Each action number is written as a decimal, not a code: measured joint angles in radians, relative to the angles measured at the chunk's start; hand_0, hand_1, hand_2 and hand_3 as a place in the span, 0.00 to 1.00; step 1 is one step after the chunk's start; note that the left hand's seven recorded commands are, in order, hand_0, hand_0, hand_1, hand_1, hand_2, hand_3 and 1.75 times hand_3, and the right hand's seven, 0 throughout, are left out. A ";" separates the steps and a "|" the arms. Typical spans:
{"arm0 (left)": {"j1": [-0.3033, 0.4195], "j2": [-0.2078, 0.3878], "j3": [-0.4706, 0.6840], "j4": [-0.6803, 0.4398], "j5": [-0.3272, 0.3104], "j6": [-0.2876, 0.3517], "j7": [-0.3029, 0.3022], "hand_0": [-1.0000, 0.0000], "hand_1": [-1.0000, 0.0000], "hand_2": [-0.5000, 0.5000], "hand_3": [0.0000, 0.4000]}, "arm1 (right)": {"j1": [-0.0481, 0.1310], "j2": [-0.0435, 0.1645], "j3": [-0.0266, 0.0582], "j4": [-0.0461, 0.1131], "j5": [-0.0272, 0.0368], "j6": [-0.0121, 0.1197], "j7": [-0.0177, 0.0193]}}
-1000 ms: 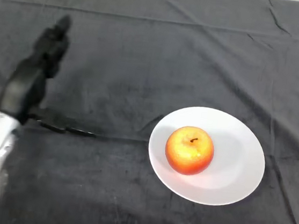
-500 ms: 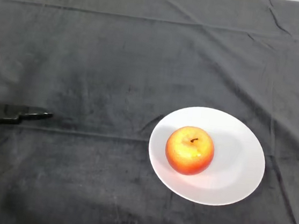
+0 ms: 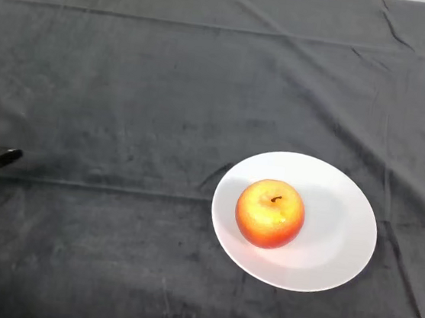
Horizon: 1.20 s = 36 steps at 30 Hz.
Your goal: Move the apple to the plate
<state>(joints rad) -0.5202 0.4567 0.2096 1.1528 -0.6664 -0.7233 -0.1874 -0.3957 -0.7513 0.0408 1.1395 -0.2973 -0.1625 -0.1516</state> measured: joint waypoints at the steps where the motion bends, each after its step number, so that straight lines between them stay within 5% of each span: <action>1: 0.000 0.003 0.014 0.000 -0.012 0.009 0.003 1.00 1.00 0.50 0.00 | 0.000 0.000 0.0000 0.000 0.0001 0.000 0.0000; 18: 0.044 0.035 0.238 0.000 -0.134 0.125 0.058 1.00 1.00 0.50 0.00 | 0.000 0.001 0.0006 0.001 0.0000 0.000 0.0000; 36: 0.073 0.053 0.352 0.000 -0.154 0.156 0.148 1.00 1.00 0.50 0.00 | 0.000 0.002 0.0009 0.002 0.0000 0.000 0.0000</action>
<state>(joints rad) -0.4472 0.5102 0.5616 1.1528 -0.8201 -0.5676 -0.0393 -0.3952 -0.7496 0.0417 1.1417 -0.2973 -0.1624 -0.1516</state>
